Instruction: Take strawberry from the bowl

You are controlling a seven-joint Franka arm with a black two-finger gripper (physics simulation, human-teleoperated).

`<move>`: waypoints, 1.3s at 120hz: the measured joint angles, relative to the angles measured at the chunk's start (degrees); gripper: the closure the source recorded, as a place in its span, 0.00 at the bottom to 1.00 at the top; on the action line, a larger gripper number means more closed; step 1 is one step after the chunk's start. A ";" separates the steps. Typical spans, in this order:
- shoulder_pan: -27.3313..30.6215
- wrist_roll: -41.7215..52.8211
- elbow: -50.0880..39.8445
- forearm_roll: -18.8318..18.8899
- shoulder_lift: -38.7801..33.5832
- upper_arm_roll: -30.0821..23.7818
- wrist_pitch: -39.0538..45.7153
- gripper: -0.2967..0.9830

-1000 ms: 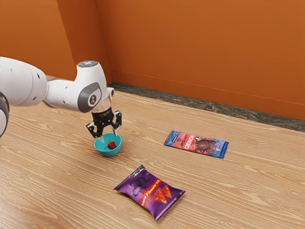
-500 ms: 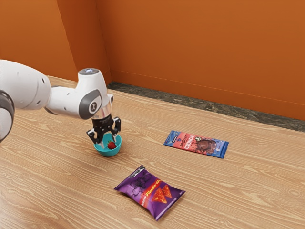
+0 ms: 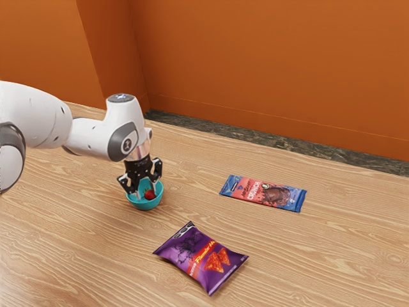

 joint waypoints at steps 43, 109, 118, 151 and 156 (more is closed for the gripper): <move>0.68 -0.22 2.33 0.01 2.38 -0.05 0.05 0.52; 0.63 -0.42 3.12 0.04 3.75 -0.07 0.02 0.65; 0.63 -0.56 3.12 0.18 3.74 -0.08 -0.04 0.68; 0.53 -1.42 3.40 0.86 3.23 -0.03 -0.35 0.77; 0.48 -1.59 3.44 0.99 3.01 0.00 -0.42 0.78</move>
